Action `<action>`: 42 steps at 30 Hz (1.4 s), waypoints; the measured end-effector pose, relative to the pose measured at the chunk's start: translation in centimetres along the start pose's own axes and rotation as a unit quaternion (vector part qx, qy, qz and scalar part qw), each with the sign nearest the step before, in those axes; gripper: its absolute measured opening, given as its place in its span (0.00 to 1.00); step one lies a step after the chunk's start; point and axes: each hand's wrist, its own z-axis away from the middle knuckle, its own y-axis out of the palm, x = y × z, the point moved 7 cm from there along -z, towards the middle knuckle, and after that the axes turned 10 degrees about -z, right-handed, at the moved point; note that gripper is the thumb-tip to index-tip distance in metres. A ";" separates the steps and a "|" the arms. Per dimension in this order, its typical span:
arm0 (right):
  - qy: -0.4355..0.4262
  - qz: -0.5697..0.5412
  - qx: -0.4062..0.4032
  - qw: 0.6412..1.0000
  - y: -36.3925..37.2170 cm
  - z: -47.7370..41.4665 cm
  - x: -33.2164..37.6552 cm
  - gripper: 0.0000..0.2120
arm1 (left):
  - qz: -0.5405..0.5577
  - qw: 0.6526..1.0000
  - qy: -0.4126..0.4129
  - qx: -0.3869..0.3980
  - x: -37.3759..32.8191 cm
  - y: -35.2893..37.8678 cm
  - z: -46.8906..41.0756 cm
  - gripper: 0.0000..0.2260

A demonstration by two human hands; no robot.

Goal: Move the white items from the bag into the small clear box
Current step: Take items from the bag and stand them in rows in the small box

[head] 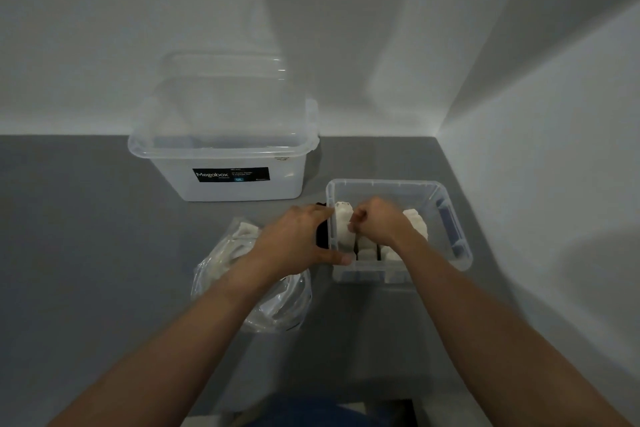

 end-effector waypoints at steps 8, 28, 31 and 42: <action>0.013 -0.052 -0.071 0.996 -1.9 1.7 -0.2 0.06 | 0.016 1.000 0.009 -0.015 0.9 -0.1 0.4 0.42; -0.064 0.109 -0.068 0.990 17.1 9.8 11.2 0.10 | -0.165 0.986 0.027 -0.015 17.5 5.2 7.3 0.32; -0.023 0.141 -0.123 0.982 16.7 9.0 11.2 0.10 | -0.087 0.995 0.033 0.034 18.4 5.7 6.6 0.35; -0.006 0.138 -0.130 0.982 17.8 7.1 13.7 0.20 | -0.005 0.994 0.104 0.024 19.4 5.2 6.7 0.40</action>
